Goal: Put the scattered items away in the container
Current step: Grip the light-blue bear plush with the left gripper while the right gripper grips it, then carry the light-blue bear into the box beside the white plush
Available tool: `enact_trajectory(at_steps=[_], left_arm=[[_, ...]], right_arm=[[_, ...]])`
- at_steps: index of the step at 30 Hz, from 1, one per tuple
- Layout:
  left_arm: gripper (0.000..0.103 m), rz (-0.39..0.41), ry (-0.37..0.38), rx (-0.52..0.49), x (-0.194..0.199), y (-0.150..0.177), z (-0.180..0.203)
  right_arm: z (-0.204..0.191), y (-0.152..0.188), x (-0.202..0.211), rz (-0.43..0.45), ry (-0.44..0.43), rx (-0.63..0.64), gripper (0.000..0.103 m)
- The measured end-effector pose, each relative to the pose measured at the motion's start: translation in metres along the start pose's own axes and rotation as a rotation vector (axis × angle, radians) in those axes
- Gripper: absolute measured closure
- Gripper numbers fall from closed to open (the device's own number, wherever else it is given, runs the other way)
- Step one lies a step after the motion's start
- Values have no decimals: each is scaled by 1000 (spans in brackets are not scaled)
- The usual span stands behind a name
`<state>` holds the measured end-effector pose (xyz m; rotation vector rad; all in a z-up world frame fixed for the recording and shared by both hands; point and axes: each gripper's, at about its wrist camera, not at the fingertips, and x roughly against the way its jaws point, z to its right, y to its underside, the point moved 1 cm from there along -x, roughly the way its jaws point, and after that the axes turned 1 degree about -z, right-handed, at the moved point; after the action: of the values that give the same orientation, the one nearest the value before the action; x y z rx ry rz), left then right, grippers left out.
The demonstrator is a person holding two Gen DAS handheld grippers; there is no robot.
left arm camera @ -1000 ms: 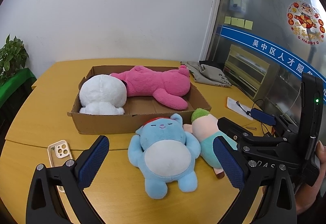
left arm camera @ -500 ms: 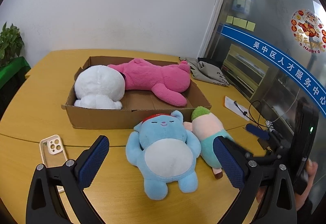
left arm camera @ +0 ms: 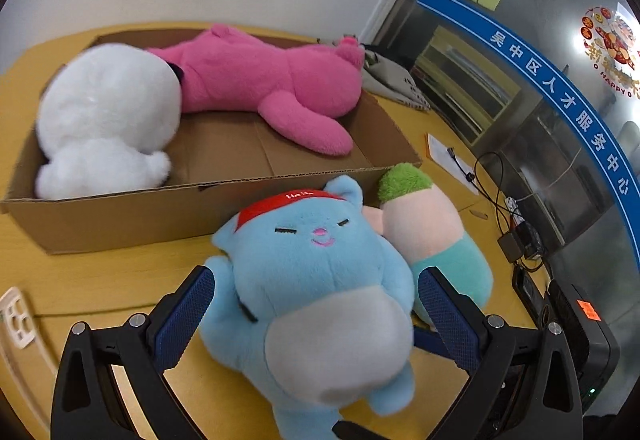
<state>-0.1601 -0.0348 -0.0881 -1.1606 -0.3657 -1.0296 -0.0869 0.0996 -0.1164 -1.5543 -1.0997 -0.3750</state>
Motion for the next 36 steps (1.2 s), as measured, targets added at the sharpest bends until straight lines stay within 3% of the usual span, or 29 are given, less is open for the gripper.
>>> enact_trajectory(at_steps=[5,11,16,22,29,33,36], left_arm=[[1,-43,32,16,-33,-5,-14],[17,-84,65,-13,-47,0,-11],[31,-66,79,3,-34,7,-9],[33,44,60,-59,20,5,25],[33,261,42,-187,96,-57,59],[33,301,15,-212,96,-110,41],[33,294,-4,-198,80,-142,30]], right_arm=[[16,-3,-15,-28,5,-70,2],[22,-1,-24,-56,-53,-78,11],[13,4,-11,-6,-56,-24,29],[-2,4,26,111,-88,39,31],[-28,-58,87,296,-126,128,31],[-33,-108,86,357,-127,171,31],[-36,-147,56,370,-103,185,31]])
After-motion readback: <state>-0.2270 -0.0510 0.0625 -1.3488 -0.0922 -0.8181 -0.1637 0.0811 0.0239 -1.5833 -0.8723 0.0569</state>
